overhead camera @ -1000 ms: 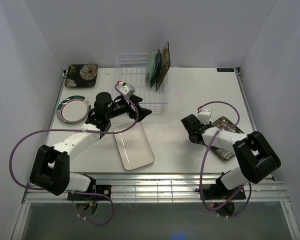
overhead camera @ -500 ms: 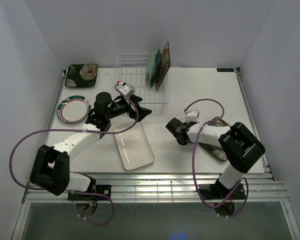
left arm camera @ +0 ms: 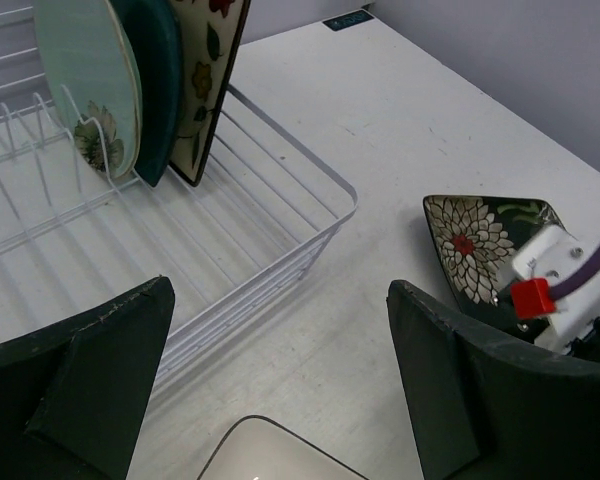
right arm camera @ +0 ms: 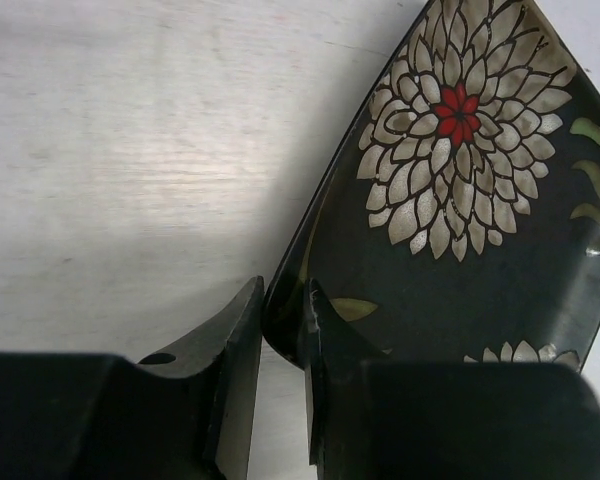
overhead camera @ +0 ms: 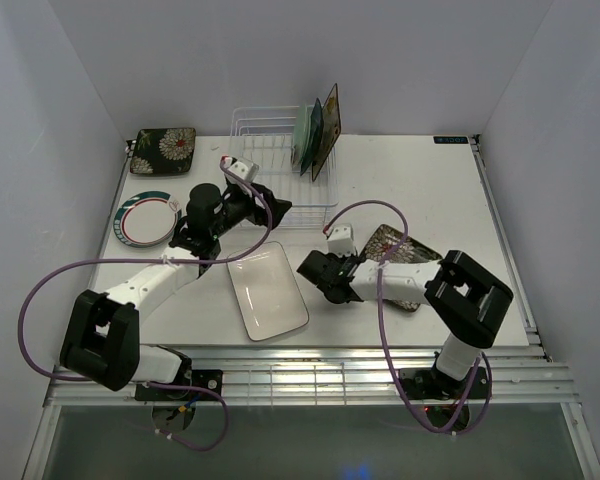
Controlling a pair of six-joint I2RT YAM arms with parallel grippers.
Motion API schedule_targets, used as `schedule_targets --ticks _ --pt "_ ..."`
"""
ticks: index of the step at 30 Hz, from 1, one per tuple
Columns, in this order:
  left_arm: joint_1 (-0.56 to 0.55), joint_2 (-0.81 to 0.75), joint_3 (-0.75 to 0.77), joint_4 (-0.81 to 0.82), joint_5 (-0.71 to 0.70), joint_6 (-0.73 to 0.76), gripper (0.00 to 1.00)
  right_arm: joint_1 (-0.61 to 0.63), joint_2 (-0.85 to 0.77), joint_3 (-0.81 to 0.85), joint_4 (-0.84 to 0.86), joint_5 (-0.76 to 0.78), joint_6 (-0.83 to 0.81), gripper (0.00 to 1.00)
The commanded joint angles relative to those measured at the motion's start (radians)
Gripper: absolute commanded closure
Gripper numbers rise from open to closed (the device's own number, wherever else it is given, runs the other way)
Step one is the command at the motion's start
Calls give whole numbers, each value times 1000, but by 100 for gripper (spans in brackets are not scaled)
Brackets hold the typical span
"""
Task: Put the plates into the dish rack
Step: Move the plate to the center of the board.
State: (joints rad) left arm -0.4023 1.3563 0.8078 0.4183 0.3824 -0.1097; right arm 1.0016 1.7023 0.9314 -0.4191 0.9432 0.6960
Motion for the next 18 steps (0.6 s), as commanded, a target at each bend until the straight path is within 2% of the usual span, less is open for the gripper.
schedule_targets --ticks 1,5,10,12,15,16,18 --pt "28 -33 24 -7 -96 -45 2 41 -4 -11 212 -64 -9 92" --pt "98 -14 40 -9 -48 -112 2 94 25 -29 325 -126 -62 92" --pt "158 24 67 -24 32 -153 2 157 102 35 296 -116 -46 88" --pt "157 24 68 -24 36 -151 2 173 128 49 290 -121 -47 83" --pt "157 18 65 -24 33 -150 2 190 140 63 287 -129 -50 72" --pt "157 17 65 -24 33 -147 2 192 140 61 287 -136 -49 63" --pt "157 12 62 -26 33 -147 2 196 117 49 293 -141 -50 58"
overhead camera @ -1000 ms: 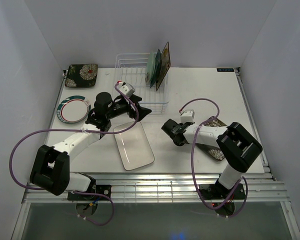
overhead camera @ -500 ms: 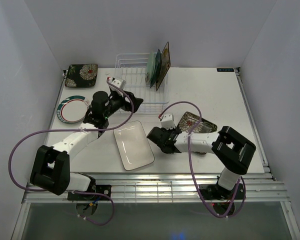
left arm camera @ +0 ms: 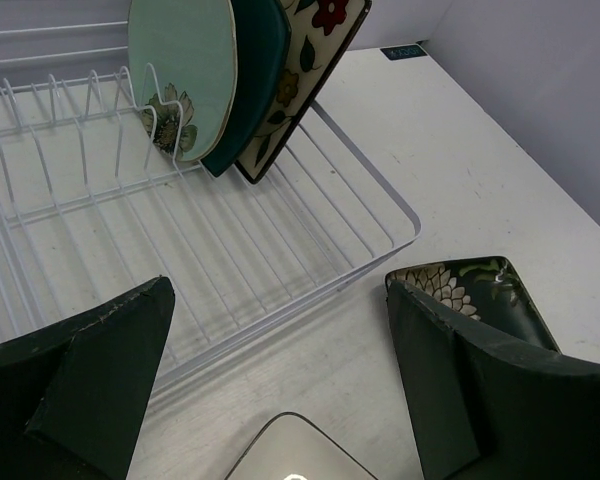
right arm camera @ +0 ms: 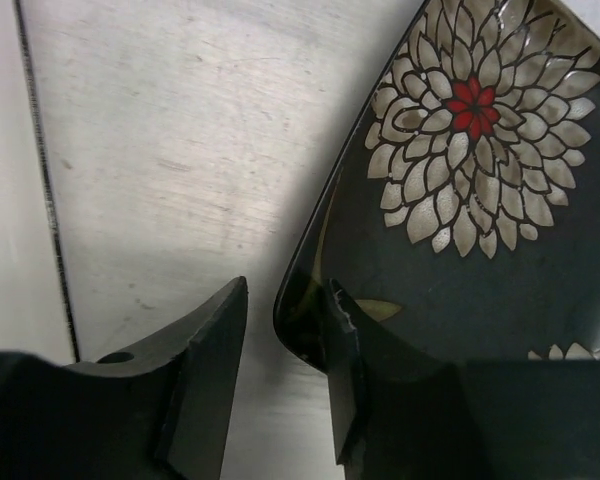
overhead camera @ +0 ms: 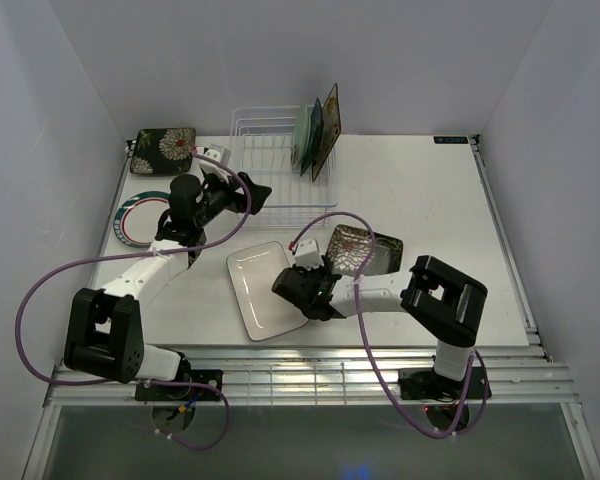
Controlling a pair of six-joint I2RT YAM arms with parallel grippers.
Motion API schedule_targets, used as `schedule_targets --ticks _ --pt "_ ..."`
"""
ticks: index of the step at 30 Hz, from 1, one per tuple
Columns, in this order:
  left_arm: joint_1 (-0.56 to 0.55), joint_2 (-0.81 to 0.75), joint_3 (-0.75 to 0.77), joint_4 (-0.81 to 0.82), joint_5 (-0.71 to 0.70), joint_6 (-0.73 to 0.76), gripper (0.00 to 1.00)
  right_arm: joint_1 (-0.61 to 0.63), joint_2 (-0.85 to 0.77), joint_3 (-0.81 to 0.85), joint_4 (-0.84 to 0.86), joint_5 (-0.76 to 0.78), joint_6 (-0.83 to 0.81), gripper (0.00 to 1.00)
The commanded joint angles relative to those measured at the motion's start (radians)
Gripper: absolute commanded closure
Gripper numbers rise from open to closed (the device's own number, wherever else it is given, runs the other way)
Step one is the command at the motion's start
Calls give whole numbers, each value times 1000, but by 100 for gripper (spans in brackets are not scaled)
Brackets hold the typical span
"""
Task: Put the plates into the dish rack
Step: Move the plate to the center of the board.
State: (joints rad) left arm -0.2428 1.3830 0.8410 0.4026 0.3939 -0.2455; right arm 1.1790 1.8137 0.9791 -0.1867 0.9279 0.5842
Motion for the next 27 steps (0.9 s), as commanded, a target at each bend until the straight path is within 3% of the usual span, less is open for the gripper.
schedule_targets --ticks 1,7,16,18,21,22,27 --pt "-1 -16 29 -8 22 -12 2 21 -7 -8 67 -132 57 56" --pt "-3 -21 27 -8 33 -8 2 36 -132 -56 66 -141 22 32" --pt "-3 -19 29 -7 72 5 2 22 -494 -221 128 -170 -26 32" --pt "-3 -13 32 -7 97 6 2 1 -566 -253 130 -182 -30 28" --pt "-36 5 38 -14 187 40 2 -105 -717 -348 135 -231 -18 26" --pt "-55 8 41 -24 178 55 2 -148 -785 -374 139 -310 -18 27" --pt "-145 33 64 -73 184 132 2 -366 -964 -512 148 -429 -40 27"
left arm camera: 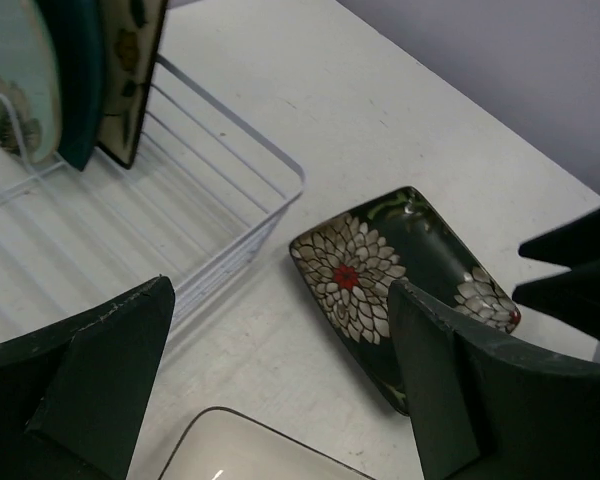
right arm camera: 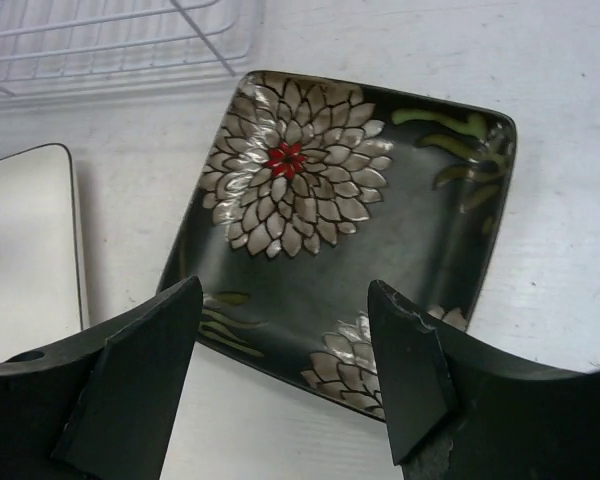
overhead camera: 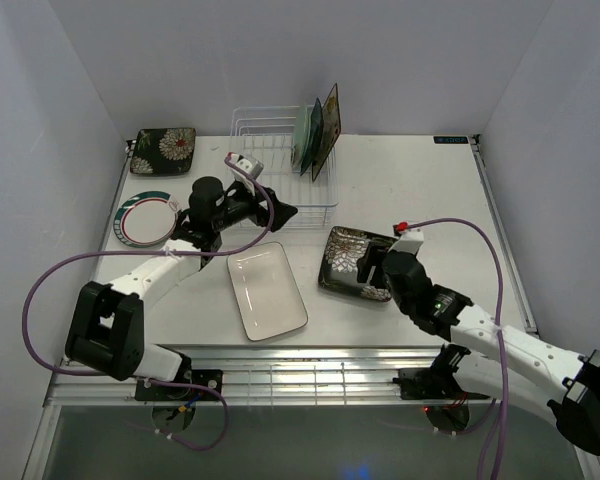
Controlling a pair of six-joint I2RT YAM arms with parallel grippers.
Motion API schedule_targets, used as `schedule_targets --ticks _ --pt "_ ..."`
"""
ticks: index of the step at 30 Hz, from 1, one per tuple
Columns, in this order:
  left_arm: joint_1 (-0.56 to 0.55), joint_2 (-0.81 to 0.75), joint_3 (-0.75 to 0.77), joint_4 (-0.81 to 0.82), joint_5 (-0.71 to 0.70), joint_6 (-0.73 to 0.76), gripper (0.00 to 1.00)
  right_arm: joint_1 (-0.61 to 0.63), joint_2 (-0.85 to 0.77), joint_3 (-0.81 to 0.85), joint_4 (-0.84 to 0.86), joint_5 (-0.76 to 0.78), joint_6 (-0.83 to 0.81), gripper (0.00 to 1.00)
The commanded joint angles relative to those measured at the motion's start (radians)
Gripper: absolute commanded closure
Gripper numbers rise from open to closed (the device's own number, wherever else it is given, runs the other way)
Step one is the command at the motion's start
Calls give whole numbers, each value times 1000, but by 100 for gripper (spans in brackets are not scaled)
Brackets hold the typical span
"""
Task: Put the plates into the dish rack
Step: Move the plate to the center of the board, then pick up the plate at the center of the board.
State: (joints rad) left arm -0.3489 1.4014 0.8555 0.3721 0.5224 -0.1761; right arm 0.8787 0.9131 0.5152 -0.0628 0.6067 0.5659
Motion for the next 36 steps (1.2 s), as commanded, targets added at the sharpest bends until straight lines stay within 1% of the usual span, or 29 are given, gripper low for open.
schedule_targets --ticks 1,2,3,4,5,6,8,12,14,15,16,17,18,20,23,27,31,36 --pt "-45 24 57 -53 71 67 2 -101 -112 -63 21 -146 -29 27" --pt "-50 37 71 -65 86 70 2 -134 -132 -78 21 -168 -35 26" --pt "-59 74 86 -106 131 73 2 -221 -150 -102 20 -200 -46 26" --pt "-67 96 129 -131 152 87 2 -275 -169 -112 23 -296 -49 26" --pt "-81 119 152 -162 174 92 2 -364 -168 -122 26 -350 -47 26" --pt "-88 161 172 -209 172 96 2 -397 -161 -138 29 -416 -46 26" --pt "-102 203 226 -248 153 112 2 -452 -126 -141 38 -435 -40 25" --pt "-145 290 301 -356 117 136 2 -513 -106 -167 86 -459 -27 25" --pt "-157 333 330 -366 110 142 2 -576 -97 -184 112 -498 -26 26" --pt "-170 344 336 -402 105 148 2 -599 -88 -193 129 -527 -26 26" --pt "-176 355 343 -409 99 151 2 -624 -67 -201 144 -592 -26 27" --pt "-182 375 347 -417 93 155 2 -665 -54 -216 162 -625 -26 27" --pt "-194 383 356 -429 90 164 2 -681 -42 -224 197 -677 -27 27" --pt "-202 404 366 -438 85 167 2 -730 -8 -250 239 -726 -21 29" --pt "-216 424 376 -450 91 171 3 -773 41 -274 322 -797 -15 31" --pt "-234 479 395 -475 93 171 4 -788 110 -290 409 -864 -6 33" --pt "-243 533 428 -496 93 171 6 -796 151 -300 477 -875 0 37" --pt "-251 584 456 -522 99 171 9 -800 197 -305 531 -892 6 40"
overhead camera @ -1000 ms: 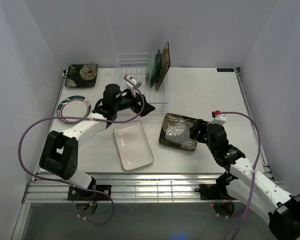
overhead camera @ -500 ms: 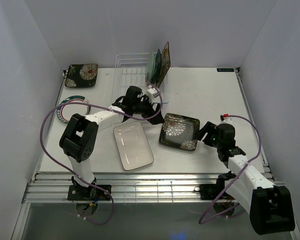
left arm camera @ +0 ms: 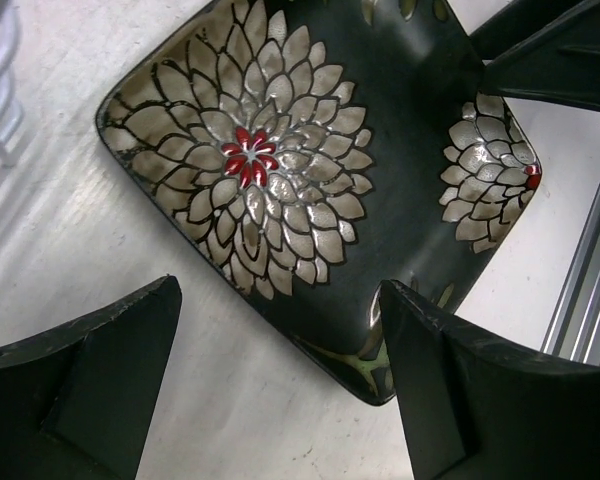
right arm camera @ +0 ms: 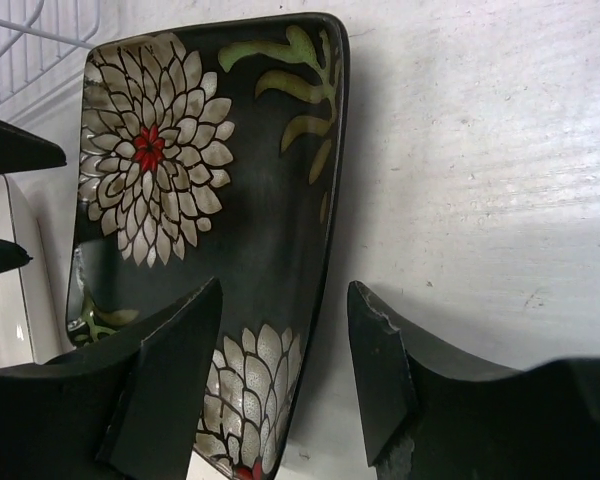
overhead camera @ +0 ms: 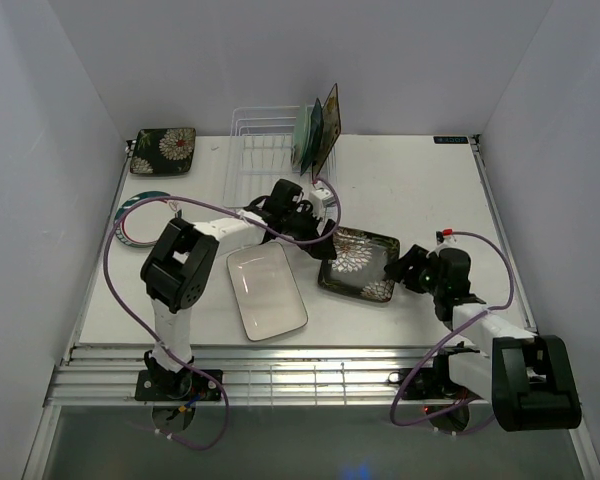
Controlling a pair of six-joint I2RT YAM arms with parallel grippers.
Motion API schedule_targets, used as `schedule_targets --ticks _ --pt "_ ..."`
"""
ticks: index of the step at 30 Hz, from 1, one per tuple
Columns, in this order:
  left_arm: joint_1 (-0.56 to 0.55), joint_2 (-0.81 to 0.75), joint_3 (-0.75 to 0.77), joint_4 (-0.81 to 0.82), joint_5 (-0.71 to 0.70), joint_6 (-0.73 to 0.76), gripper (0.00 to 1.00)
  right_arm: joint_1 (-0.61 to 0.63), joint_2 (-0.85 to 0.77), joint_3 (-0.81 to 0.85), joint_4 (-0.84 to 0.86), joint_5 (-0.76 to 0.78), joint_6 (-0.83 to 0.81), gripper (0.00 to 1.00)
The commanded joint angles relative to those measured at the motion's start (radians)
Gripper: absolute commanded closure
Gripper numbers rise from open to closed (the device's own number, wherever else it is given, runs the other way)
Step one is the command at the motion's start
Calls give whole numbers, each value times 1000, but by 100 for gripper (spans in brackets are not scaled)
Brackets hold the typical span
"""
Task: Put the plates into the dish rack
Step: Pick up the plate at the center of the board.
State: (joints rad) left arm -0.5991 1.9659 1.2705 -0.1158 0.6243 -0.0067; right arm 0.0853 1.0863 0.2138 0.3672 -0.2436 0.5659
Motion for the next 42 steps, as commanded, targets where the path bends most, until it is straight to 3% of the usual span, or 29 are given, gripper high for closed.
schedule_targets --ticks 1,16,24,34,42 --pt "-2 36 47 -38 -9 2 10 -9 49 -2 111 -48 9 41" --pt "-10 146 131 -104 -50 -7 20 -10 155 -4 246 -82 8 49" --pt "-13 70 80 -56 -218 -15 21 -10 156 -7 248 -69 -3 54" --pt "-14 1 32 -21 -204 -6 21 -9 179 -1 268 -88 -8 65" --pt "-18 -16 30 -21 -184 2 21 -9 259 7 322 -121 0 57"
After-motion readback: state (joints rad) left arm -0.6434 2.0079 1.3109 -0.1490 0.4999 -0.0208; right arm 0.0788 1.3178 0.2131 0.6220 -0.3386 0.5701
